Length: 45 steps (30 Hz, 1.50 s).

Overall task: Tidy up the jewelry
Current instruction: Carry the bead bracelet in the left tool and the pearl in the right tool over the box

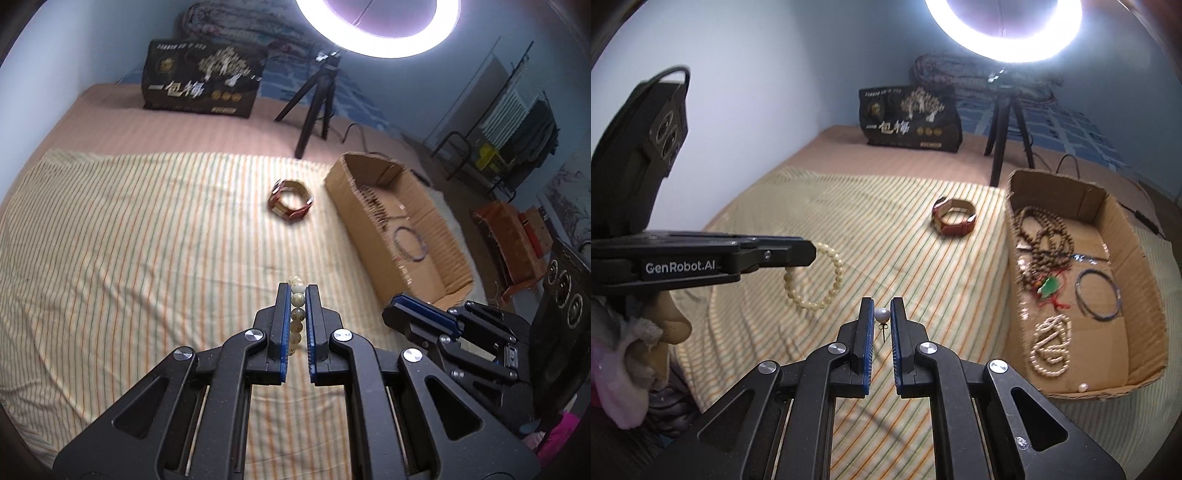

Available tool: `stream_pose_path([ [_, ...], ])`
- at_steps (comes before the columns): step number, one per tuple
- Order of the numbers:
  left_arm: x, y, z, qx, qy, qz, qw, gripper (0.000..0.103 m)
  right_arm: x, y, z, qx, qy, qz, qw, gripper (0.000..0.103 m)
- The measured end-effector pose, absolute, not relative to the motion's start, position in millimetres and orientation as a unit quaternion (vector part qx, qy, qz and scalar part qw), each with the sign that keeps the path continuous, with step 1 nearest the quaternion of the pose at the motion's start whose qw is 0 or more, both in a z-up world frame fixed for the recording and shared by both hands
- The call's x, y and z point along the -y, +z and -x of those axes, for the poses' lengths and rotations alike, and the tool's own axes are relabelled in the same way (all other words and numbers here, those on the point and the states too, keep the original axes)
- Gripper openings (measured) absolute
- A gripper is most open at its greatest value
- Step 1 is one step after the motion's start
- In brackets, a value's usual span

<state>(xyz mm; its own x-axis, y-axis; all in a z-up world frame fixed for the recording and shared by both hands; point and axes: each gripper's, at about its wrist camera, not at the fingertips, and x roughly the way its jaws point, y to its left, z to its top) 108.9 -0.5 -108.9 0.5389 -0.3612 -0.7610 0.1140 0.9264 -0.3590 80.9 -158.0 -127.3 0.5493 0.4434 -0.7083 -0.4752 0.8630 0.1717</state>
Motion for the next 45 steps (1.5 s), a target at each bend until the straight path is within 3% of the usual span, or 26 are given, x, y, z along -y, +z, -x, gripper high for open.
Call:
stream_pose_path([
  [20, 72.9, -77.6, -127.2, -0.437, -0.209, 0.098, 0.870, 0.005, 250.1, -79.6, -110.6, -0.379, 0.189, 0.002, 0.906, 0.007],
  [45, 158.2, -94.6, -169.3, -0.441, -0.260, 0.070, 0.856, 0.005, 294.7, -102.0, -197.5, -0.407, 0.142, -0.008, 0.902, 0.007],
])
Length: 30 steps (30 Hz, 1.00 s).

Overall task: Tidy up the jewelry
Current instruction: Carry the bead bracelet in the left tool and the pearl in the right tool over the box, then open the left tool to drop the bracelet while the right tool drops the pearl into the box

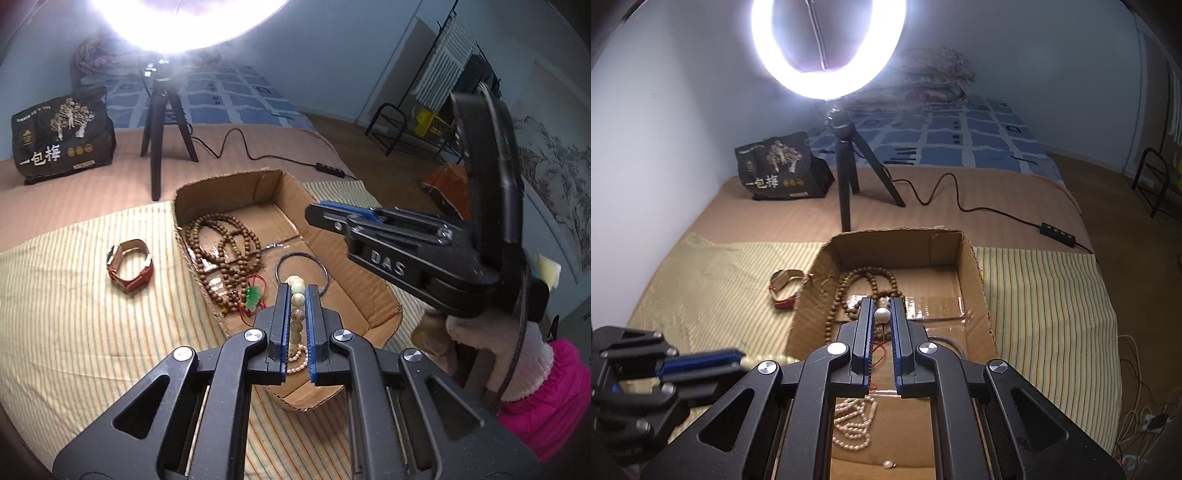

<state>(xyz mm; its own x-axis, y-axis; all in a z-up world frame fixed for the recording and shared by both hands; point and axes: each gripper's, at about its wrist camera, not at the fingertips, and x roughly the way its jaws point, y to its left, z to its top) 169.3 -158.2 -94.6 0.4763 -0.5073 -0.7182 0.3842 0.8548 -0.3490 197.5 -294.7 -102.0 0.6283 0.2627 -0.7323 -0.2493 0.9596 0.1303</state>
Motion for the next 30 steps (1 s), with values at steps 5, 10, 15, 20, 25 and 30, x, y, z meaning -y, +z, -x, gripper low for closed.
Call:
stream_pose_path([
  [5, 166.5, -104.2, -170.1, -0.452, -0.264, 0.065, 0.850, 0.005, 296.9, -111.3, -206.2, -0.418, 0.138, -0.005, 0.898, 0.007],
  [10, 169.8, -109.0, -170.8, -0.460, -0.264, 0.065, 0.845, 0.005, 300.2, -117.4, -208.6, -0.428, 0.137, -0.009, 0.894, 0.007],
  [15, 169.8, -110.3, -170.0, -0.462, -0.265, 0.064, 0.844, 0.005, 302.9, -118.3, -208.1, -0.429, 0.133, -0.011, 0.894, 0.007],
  [20, 171.7, -114.1, -169.0, -0.467, -0.257, 0.053, 0.844, 0.040, 303.2, -119.9, -208.8, -0.432, 0.123, -0.008, 0.893, 0.045],
  [25, 174.7, -117.9, -162.3, -0.469, -0.254, 0.040, 0.845, 0.052, 303.6, -114.5, -206.2, -0.420, 0.104, 0.003, 0.902, 0.069],
  [30, 174.5, -121.2, -155.1, -0.472, -0.247, 0.038, 0.845, 0.064, 305.0, -112.8, -204.7, -0.420, 0.082, 0.009, 0.904, 0.076],
])
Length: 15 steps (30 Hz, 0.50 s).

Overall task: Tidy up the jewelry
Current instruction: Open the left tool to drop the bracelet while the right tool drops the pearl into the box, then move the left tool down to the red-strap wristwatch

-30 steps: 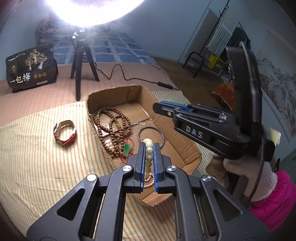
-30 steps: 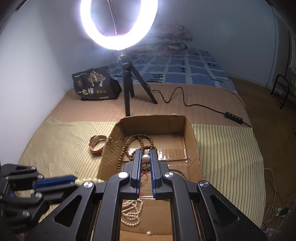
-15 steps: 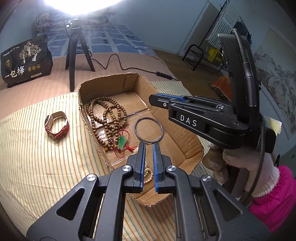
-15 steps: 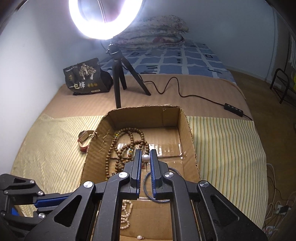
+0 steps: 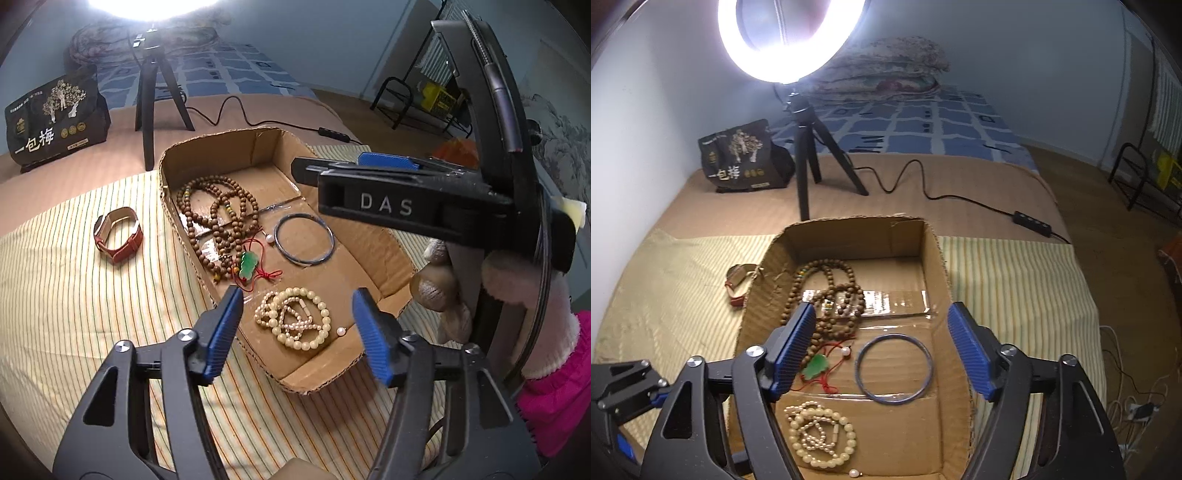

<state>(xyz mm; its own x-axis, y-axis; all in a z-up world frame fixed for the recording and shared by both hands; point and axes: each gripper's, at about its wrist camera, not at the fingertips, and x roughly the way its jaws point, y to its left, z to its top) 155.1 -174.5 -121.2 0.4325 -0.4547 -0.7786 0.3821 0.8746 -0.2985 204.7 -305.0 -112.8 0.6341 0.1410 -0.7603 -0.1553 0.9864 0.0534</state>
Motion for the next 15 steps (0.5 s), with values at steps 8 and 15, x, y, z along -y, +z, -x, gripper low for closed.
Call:
stream_pose_path([
  [8, 169.0, -122.1, -144.2, -0.464, -0.248, 0.039, 0.850, 0.064, 306.0, -109.0, -199.2, -0.417, 0.077, 0.006, 0.905, 0.077],
  [15, 136.7, -118.4, -131.0, -0.444, -0.232, 0.026, 0.865, 0.064, 304.6, -98.2, -185.5, -0.406, 0.076, 0.006, 0.911, 0.077],
])
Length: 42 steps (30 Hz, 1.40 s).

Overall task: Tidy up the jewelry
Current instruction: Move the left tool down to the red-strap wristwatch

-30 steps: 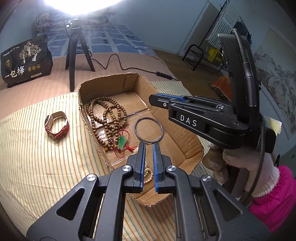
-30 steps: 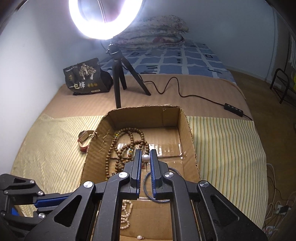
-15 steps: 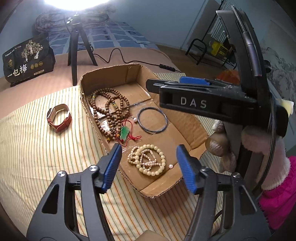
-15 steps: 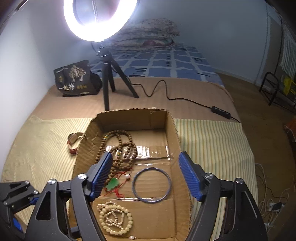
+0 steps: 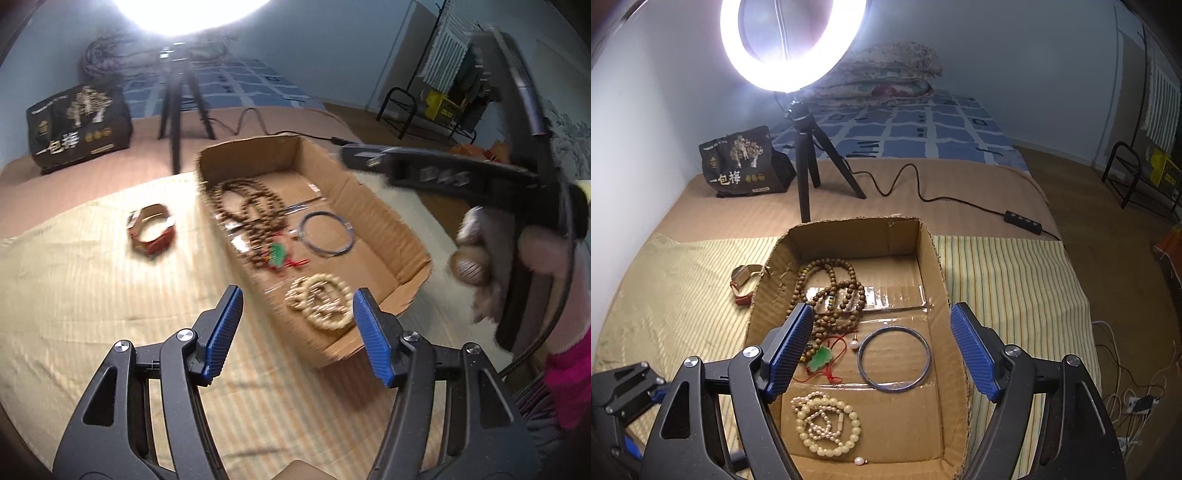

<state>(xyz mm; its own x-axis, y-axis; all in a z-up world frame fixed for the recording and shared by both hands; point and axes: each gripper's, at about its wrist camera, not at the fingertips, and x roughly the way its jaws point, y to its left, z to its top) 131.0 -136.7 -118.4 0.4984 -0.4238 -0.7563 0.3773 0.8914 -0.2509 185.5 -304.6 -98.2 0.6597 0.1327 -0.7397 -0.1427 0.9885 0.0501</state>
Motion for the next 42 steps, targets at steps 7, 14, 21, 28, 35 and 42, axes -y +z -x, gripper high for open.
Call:
stream_pose_path([
  [7, 83.1, -119.9, -131.1, -0.463, -0.185, 0.031, 0.866, 0.064, 300.4, -78.9, -168.6, -0.380, 0.080, 0.015, 0.921, 0.079],
  [14, 45.1, -117.2, -141.8, -0.471, -0.150, 0.041, 0.868, 0.064, 300.7, -64.8, -153.3, -0.373, 0.082, 0.010, 0.924, 0.079],
  [21, 28.4, -117.4, -157.0, -0.477, -0.140, 0.048, 0.866, 0.064, 318.6, -56.6, -133.9, -0.384, 0.083, -0.011, 0.919, 0.079],
  [28, 24.5, -122.7, -176.9, -0.482, -0.138, 0.043, 0.864, 0.063, 336.8, -56.3, -111.7, -0.400, 0.079, -0.041, 0.912, 0.079],
  [35, 19.9, -136.3, -205.5, -0.496, -0.136, 0.064, 0.855, 0.052, 349.6, -57.7, -98.5, -0.409, 0.069, -0.057, 0.908, 0.079],
  [42, 20.8, -156.0, -238.2, -0.512, -0.143, 0.087, 0.842, 0.043, 350.8, -59.0, -101.0, -0.411, 0.065, -0.049, 0.908, 0.079],
])
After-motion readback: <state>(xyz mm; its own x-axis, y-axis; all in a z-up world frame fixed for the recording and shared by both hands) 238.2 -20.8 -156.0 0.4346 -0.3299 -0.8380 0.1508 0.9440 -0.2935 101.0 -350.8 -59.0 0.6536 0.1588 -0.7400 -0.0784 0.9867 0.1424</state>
